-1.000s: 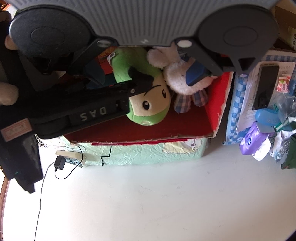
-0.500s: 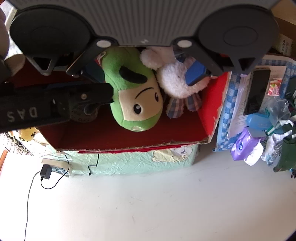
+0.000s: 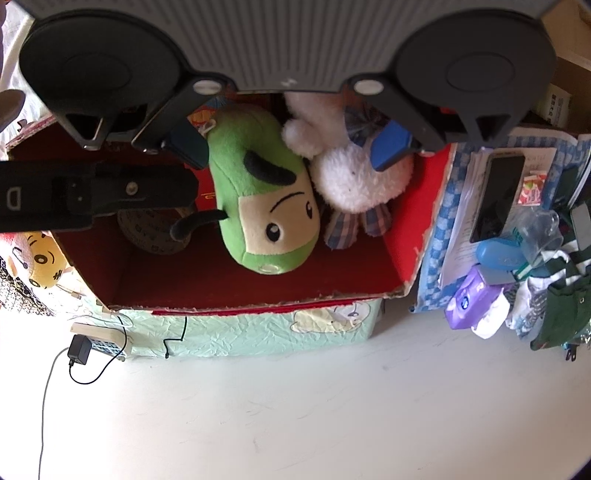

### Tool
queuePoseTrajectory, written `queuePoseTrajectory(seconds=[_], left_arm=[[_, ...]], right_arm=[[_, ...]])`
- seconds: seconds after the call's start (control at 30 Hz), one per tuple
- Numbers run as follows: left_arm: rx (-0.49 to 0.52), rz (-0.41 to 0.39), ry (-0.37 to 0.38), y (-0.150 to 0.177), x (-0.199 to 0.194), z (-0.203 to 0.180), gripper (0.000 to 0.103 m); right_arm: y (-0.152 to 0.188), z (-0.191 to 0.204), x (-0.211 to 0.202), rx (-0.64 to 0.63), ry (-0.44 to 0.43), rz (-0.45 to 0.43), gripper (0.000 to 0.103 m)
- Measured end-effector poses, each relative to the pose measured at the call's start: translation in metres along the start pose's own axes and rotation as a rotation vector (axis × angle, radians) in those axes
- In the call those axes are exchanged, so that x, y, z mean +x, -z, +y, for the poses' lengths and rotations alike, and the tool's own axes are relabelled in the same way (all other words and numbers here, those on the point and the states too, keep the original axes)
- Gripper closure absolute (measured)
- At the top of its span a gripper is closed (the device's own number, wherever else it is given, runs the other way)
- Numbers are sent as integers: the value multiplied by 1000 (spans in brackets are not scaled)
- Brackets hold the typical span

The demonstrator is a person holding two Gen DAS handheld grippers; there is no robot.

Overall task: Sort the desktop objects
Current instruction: 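Withdraw the open right tool up from the red box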

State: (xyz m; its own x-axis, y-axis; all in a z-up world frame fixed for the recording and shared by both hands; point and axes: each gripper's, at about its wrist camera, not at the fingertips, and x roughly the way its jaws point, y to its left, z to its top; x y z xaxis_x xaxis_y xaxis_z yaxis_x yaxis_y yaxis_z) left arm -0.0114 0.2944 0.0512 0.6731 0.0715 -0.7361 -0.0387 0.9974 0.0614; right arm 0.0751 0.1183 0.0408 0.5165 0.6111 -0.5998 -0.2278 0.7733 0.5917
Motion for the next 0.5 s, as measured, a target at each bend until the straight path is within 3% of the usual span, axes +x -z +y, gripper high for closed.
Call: queuePoseTrajectory(seconds=[0.5], left_arm=[[9, -3, -23, 9, -16, -26, 8]], right_arm=[[15, -8, -33, -1, -53, -59, 35]])
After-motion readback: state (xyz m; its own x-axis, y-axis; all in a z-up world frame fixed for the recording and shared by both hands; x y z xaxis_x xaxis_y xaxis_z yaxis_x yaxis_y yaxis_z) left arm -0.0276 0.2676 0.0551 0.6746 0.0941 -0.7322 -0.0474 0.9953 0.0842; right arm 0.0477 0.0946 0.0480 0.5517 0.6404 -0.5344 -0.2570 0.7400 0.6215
